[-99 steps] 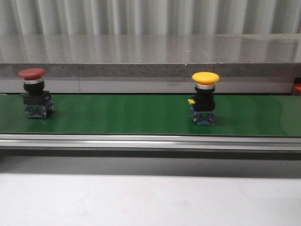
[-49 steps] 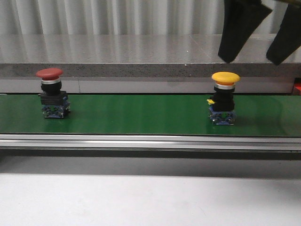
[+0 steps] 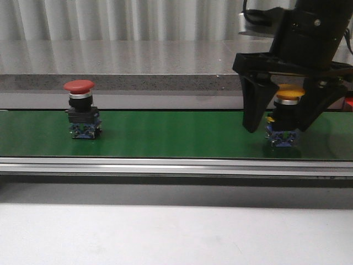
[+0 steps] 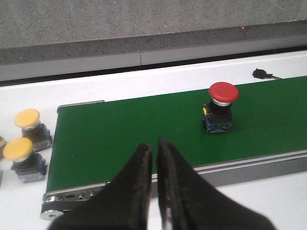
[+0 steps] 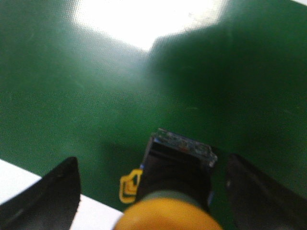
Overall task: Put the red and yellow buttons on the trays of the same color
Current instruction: 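Close the right gripper on the yellow button and lift it, then carry the yellow button to the yellow tray and open the right gripper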
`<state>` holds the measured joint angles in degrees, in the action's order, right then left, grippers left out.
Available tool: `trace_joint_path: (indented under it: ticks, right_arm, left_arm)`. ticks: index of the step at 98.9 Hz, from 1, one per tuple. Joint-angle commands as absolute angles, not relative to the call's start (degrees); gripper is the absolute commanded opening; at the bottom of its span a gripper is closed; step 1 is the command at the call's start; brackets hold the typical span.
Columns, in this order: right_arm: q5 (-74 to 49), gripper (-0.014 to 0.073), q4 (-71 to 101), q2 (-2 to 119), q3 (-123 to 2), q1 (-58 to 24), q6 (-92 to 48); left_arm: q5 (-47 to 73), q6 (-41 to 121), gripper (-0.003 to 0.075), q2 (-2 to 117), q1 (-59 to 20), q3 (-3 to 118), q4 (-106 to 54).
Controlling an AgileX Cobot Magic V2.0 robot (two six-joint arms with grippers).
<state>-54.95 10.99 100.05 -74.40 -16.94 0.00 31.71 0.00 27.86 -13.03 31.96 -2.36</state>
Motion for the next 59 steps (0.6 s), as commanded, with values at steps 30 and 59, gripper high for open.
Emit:
trace_joint_path:
  ticks: [30, 59]
  right_arm:
    - [-53.30, 0.0244, 10.39, 98.09, -76.51, -16.02, 1.15]
    - [-59.19, 0.0244, 9.35, 88.90, -76.43, -11.20, 1.51]
  left_arm:
    - [27.30, -0.73, -0.0006, 27.98, -13.44, 33.61, -3.00]
    - [27.30, -0.73, -0.0006, 27.98, -13.44, 33.61, -3.00]
